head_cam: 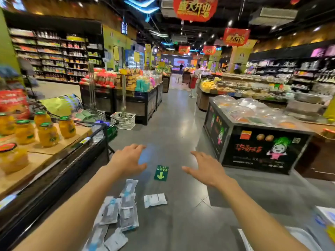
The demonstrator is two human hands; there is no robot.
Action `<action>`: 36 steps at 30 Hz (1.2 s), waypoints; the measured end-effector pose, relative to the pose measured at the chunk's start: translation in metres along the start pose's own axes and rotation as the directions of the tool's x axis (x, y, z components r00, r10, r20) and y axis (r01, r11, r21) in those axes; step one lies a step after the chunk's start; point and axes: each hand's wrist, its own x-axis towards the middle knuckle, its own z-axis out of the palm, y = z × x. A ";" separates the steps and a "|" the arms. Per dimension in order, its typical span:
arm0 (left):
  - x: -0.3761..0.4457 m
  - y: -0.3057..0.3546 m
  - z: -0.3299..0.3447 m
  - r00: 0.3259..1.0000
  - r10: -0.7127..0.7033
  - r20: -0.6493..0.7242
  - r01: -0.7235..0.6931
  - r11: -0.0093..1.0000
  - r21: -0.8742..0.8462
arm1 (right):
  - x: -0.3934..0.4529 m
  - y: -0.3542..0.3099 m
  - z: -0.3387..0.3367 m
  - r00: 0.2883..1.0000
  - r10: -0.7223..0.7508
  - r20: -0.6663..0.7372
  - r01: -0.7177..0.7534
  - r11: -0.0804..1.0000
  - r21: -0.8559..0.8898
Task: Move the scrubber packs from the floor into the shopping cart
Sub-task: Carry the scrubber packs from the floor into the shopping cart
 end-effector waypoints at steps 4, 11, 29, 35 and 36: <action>0.087 -0.027 0.010 1.000 0.010 0.020 -0.010 1.000 -0.015 | 0.080 0.006 0.007 1.000 0.014 0.005 -0.014 1.000 -0.002; 0.225 -0.067 0.042 0.998 0.019 0.068 -0.013 0.996 -0.089 | 0.208 0.028 0.018 0.997 0.078 0.008 -0.078 0.997 0.017; 0.530 -0.172 0.203 0.957 -0.141 0.252 0.183 0.971 -0.153 | 0.577 0.098 0.163 0.969 -0.003 0.245 -0.014 0.998 0.067; 0.612 -0.238 0.296 0.915 -0.222 0.336 0.312 0.918 -0.245 | 0.687 0.093 0.260 0.929 -0.011 0.370 -0.001 0.999 0.033; 0.627 -0.251 0.319 0.911 -0.223 0.345 0.319 0.914 -0.251 | 0.705 0.094 0.285 0.923 -0.009 0.385 0.000 1.000 0.023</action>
